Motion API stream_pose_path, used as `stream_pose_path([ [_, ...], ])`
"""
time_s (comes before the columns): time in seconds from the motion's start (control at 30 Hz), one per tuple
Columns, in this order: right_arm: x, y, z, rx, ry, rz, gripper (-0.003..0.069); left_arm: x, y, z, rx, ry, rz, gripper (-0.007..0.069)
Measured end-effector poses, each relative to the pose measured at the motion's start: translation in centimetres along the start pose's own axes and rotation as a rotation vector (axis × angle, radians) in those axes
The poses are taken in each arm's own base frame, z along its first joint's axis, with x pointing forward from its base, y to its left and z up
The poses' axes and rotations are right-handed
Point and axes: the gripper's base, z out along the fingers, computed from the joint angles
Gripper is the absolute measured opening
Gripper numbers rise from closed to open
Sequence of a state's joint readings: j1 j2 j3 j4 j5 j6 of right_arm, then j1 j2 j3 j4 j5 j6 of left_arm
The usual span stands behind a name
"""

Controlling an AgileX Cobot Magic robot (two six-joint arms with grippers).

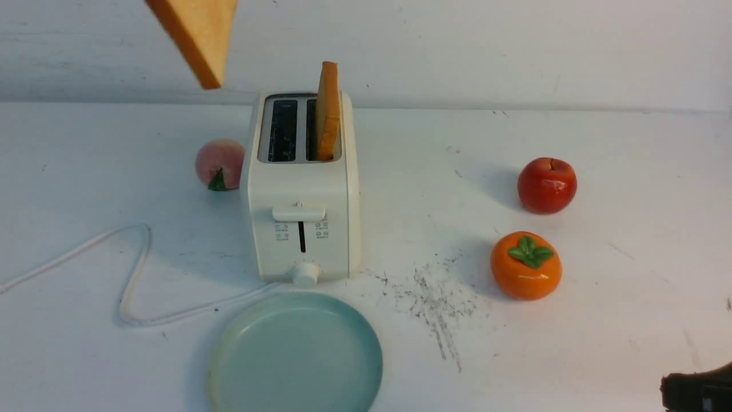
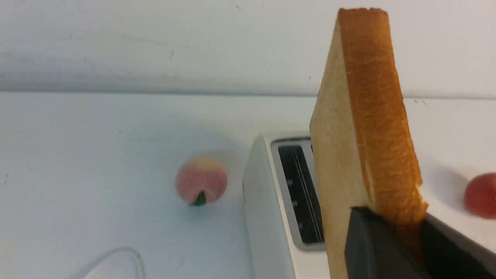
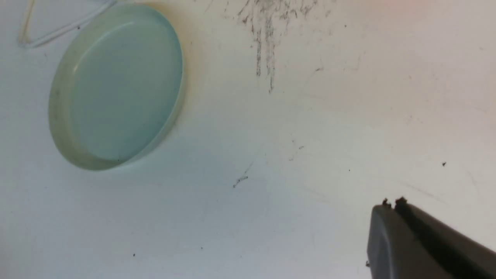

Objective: Take toasted bread from bread machine on white table place on plate.
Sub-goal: 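Place the slice of bread on the plate with the left gripper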

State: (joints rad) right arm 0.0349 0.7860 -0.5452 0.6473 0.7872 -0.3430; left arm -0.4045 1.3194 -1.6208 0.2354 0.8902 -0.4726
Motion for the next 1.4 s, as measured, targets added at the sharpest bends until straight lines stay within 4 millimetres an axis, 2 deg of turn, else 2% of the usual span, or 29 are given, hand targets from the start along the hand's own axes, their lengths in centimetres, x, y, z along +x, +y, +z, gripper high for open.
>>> stream_pose_path([
  [0.1,-0.1,0.1,0.0,-0.012,-0.012,0.016,0.0003,2.9,0.5,-1.8,0.069,0.066,-0.028,0.0067],
  [0.13,-0.1,0.1,0.0,-0.014,-0.014,0.017,0.0004,3.1,0.5,-2.1,0.086,0.061,-0.038,0.0067],
  [0.23,-0.1,0.2,0.0,-0.022,-0.016,0.027,0.0004,9.0,1.1,-1.0,0.171,0.162,-0.116,0.0067],
  [0.27,-0.1,0.2,0.0,-0.022,-0.016,0.026,0.0004,9.5,1.2,-0.7,0.164,0.178,-0.115,0.0067],
  [0.3,-0.2,0.2,0.0,-0.027,-0.017,0.031,0.0004,13.5,1.7,0.8,0.184,0.252,-0.184,0.0067],
  [0.33,-0.2,0.3,0.0,-0.029,-0.017,0.033,0.0004,14.6,1.8,1.3,0.195,0.266,-0.215,0.0067],
  [0.4,-0.2,0.3,0.0,-0.036,-0.018,0.040,0.0004,18.6,2.5,2.9,0.195,0.324,-0.273,0.0067],
  [0.43,-0.2,0.4,0.0,-0.041,-0.018,0.044,0.0004,19.9,2.8,3.4,0.204,0.323,-0.301,0.0067],
  [0.5,-0.2,0.4,0.0,-0.046,-0.017,0.049,0.0005,20.9,3.0,3.8,0.207,0.321,-0.323,0.0067],
  [0.53,-0.2,0.5,0.0,-0.053,-0.017,0.056,0.0006,22.1,3.4,4.2,0.209,0.306,-0.360,0.0067],
  [0.87,-0.2,0.6,0.0,-0.063,-0.018,0.065,0.0014,24.4,3.6,7.3,0.174,0.343,-0.458,0.0067],
  [1.03,-0.2,0.6,0.0,-0.067,-0.019,0.069,0.0018,25.9,3.6,9.2,0.145,0.410,-0.427,0.0067],
  [1.4,-0.2,0.6,0.0,-0.069,-0.018,0.071,0.0024,26.3,3.6,10.1,0.147,0.406,-0.376,0.0082],
])
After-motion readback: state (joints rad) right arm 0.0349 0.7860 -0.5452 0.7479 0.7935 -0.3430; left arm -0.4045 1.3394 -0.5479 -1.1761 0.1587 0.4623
